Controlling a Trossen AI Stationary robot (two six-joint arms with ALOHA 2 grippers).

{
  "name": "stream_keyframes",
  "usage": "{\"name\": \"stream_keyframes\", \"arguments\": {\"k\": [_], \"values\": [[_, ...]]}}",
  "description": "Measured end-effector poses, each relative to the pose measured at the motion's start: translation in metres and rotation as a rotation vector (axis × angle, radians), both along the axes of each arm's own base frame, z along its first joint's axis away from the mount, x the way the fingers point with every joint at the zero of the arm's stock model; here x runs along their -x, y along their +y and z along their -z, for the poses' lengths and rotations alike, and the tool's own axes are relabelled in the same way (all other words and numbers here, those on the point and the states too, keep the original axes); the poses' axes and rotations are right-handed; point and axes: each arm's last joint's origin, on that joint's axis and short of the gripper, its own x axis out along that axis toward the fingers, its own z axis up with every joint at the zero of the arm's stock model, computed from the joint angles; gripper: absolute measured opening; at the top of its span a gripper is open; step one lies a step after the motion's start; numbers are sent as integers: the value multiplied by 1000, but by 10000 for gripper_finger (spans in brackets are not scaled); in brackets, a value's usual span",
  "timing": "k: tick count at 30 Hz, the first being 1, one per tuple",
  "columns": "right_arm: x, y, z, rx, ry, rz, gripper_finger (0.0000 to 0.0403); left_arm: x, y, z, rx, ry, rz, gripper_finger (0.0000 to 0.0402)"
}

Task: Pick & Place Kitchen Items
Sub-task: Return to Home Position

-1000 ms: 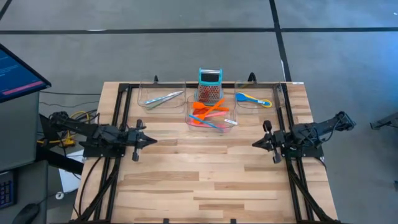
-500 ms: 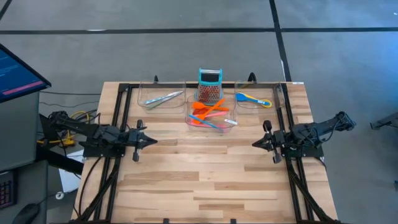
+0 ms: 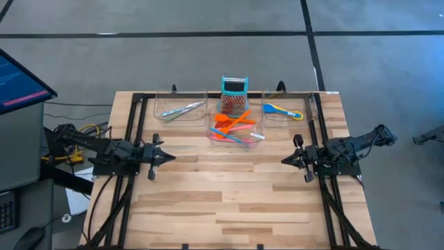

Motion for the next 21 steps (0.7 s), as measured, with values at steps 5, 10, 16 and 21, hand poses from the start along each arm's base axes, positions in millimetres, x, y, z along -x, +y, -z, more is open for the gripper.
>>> {"name": "stream_keyframes", "arguments": {"k": [5, 10, 16, 21], "values": [[0, 0, 0, 0, 0, 0, 10, 0, 0, 0, 1, -2, 0, 2], [0, 0, 0, 0, 0, 0, 10, 0, 0, -1, 2, -7, 0, 2], [0, 0, 0, 0, 0, 0, 10, 0, 0, -1, 4, -11, 0, 2], [0, 0, 0, 0, 0, 0, 10, 0, 0, -1, 5, -14, 0, 2]]}}
